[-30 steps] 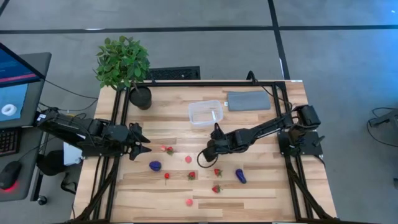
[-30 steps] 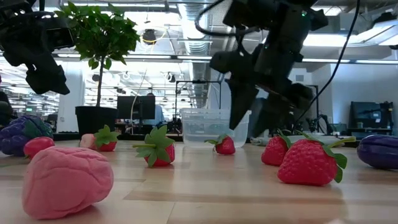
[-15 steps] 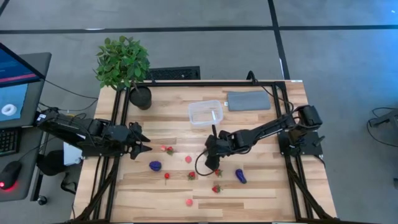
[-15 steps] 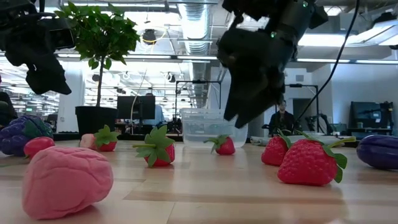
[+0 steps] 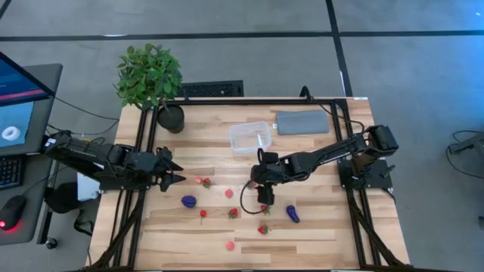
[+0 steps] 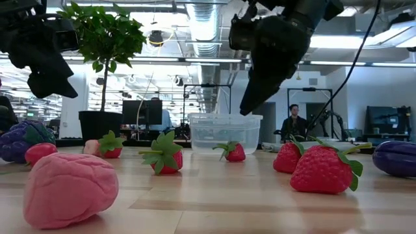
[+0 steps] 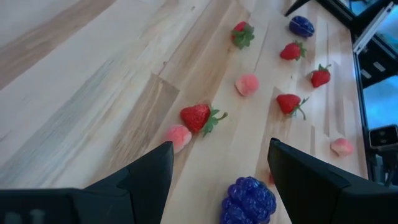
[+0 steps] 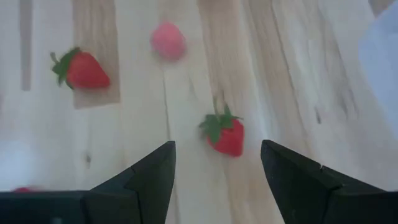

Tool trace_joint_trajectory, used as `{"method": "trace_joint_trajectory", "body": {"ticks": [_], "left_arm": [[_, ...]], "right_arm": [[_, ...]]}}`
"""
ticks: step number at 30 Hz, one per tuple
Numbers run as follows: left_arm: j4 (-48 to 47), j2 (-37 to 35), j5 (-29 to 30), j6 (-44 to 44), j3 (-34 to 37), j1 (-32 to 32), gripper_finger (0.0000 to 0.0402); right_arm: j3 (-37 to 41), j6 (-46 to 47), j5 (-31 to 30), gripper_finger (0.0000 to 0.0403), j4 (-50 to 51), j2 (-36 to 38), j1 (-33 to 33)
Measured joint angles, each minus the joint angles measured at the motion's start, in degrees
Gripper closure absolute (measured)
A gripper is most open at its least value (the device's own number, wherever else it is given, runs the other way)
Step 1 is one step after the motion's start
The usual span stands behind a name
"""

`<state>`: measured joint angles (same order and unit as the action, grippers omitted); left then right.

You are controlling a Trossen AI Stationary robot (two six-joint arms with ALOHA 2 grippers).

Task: Pick and placing Produce into tupperware
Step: Put the strawberry into the container

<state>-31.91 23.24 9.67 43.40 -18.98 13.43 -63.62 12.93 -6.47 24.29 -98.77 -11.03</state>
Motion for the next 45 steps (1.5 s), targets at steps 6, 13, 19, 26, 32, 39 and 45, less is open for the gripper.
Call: {"method": "trace_joint_trajectory", "body": {"ticks": [6, 13, 19, 26, 32, 39, 45], "left_arm": [[0.23, 0.00, 1.32, 1.27, 0.00, 0.00, 0.0152], [0.64, 0.00, 1.75, 1.42, 0.00, 0.00, 0.0152], [0.64, 0.00, 3.38, 1.44, 0.00, 0.00, 0.0152], [0.62, 0.00, 4.27, 1.44, 0.00, 0.00, 0.0152], [0.58, 0.01, 4.56, 1.42, 0.00, 0.00, 0.0152], [0.58, 0.01, 4.70, 1.40, 0.00, 0.00, 0.0152], [0.86, 0.00, 4.70, 1.41, -0.02, 0.00, 0.0152]], "right_arm": [[0.05, -4.43, 0.30, 0.0143, -0.19, -0.58, -0.04], [0.05, -9.31, 1.13, 0.0143, -0.45, -0.64, 0.86], [0.05, -10.99, 1.89, 0.0143, -0.72, -0.64, 2.40], [0.05, -12.01, 3.69, 0.0143, -1.44, -1.12, 3.31], [0.05, -13.41, 4.81, 0.0143, -1.76, -1.12, 3.44], [0.18, -13.02, 5.68, 0.0143, -3.27, -2.83, 3.68], [-0.57, -11.64, 6.60, 0.0143, -4.36, -4.84, 3.07]]}}
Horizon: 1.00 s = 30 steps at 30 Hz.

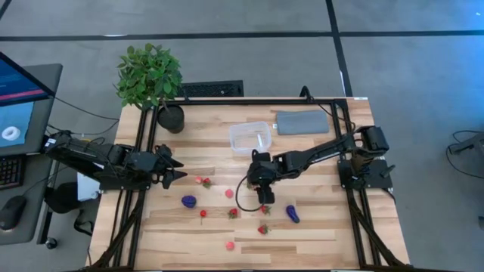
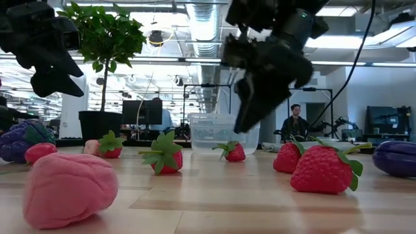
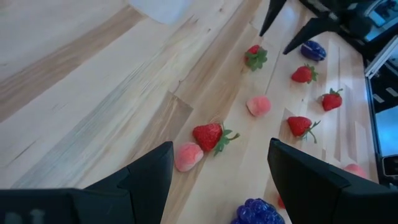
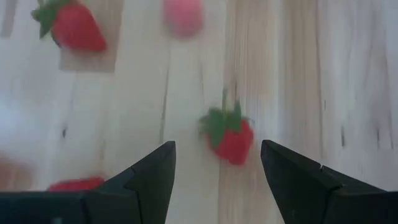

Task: Pick and placing Produce into tupperware
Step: Put the strawberry into the container

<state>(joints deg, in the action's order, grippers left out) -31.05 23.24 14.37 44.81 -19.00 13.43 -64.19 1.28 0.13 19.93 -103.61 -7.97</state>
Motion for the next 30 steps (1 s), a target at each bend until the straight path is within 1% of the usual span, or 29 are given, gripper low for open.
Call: {"method": "trace_joint_trajectory", "body": {"ticks": [2, 5, 8, 10, 14, 15, 23, 30], "left_arm": [[0.09, 0.02, -0.01, 0.01, 0.00, 0.00, 0.0152], [0.32, 0.00, -0.01, -0.03, -0.02, 0.00, 0.0152], [0.55, 0.00, -0.02, -0.03, -0.02, 0.00, 0.0152], [0.54, 0.00, 0.00, -0.03, -0.02, -0.02, 0.0152], [0.57, 0.01, 0.00, -0.03, -0.02, 0.00, 0.0152], [0.53, 0.00, -0.02, -0.03, -0.02, -0.02, 0.0152], [0.55, 0.00, -0.02, -0.03, -0.02, -0.02, 0.0152], [0.55, 0.02, 0.00, -0.03, -0.02, -0.02, 0.0152]], "right_arm": [[-0.47, 0.02, -0.01, 0.0143, -1.18, -0.24, 0.20], [-0.10, 0.04, -0.13, 0.0143, 0.47, -0.88, 0.35], [-0.45, 0.50, -0.12, 0.0143, -1.36, -2.37, 0.30], [-0.08, 1.48, -0.06, 0.0143, -0.05, -2.75, 0.09], [-0.39, 2.18, -0.14, 0.0143, -1.75, -3.54, -0.28], [-0.14, 2.51, -0.14, 0.0143, -0.67, -3.56, -0.25], [-0.26, 3.52, -0.31, 0.0143, -2.21, -3.56, -0.15], [-0.25, 4.75, -0.23, 0.0143, 0.55, -3.56, 0.02]]}}
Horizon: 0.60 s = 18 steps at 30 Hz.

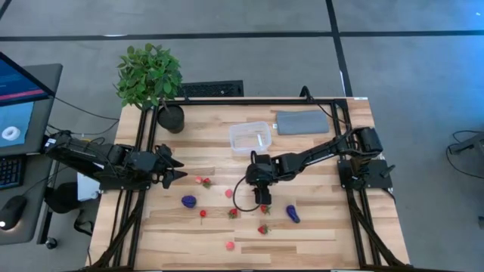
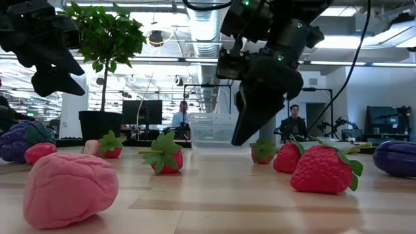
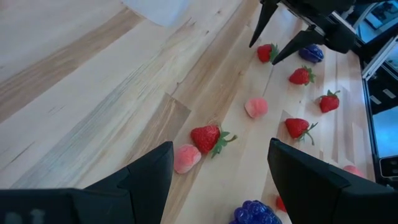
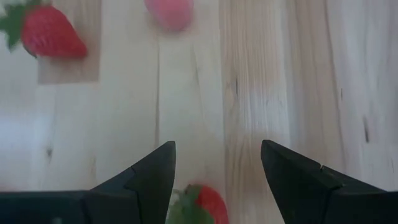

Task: Pick and placing Produce into tupperware
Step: Put the strawberry into the container

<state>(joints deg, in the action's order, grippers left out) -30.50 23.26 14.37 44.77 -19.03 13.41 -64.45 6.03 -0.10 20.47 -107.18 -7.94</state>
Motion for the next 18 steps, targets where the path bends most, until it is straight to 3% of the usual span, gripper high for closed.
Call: {"method": "trace_joint_trajectory", "body": {"ticks": [18], "left_arm": [[0.00, 0.00, -0.02, 0.00, 0.00, 0.00, 0.0152]], "right_arm": [[0.00, -0.32, 4.57, 0.0143, 6.66, 0.00, -0.94]]}}
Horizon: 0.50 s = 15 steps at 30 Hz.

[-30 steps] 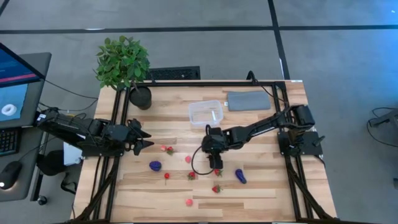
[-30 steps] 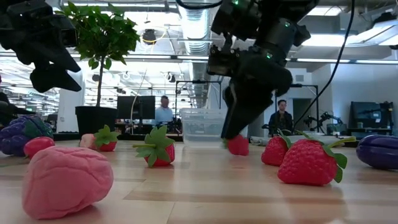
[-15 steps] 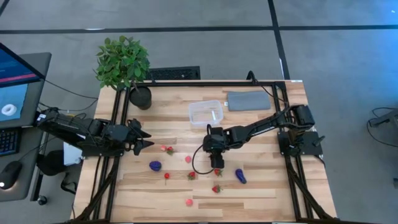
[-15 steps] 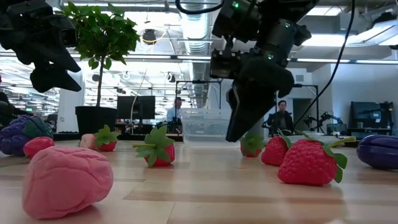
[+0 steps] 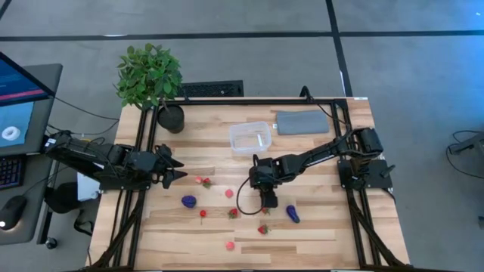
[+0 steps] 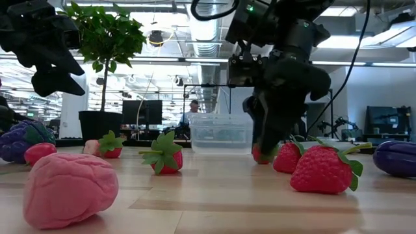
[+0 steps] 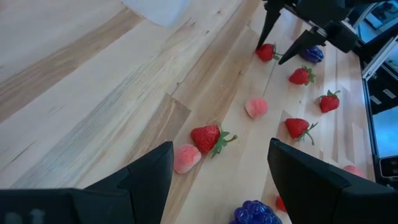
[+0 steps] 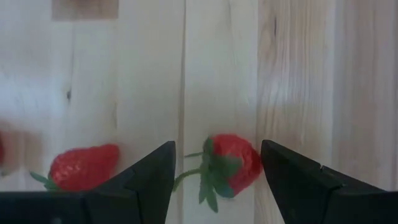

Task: Pick and placing Produce into tupperware
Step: Put the strawberry into the container

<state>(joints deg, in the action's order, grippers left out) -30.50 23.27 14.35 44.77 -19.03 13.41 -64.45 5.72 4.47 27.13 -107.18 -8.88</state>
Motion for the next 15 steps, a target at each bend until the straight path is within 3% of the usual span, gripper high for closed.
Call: {"method": "trace_joint_trajectory", "body": {"ticks": [15], "left_arm": [[0.00, -0.02, 0.00, 0.00, 0.00, 0.00, 0.0152]], "right_arm": [[0.00, 0.30, -1.36, 0.0143, 1.82, 0.02, 0.01]]}}
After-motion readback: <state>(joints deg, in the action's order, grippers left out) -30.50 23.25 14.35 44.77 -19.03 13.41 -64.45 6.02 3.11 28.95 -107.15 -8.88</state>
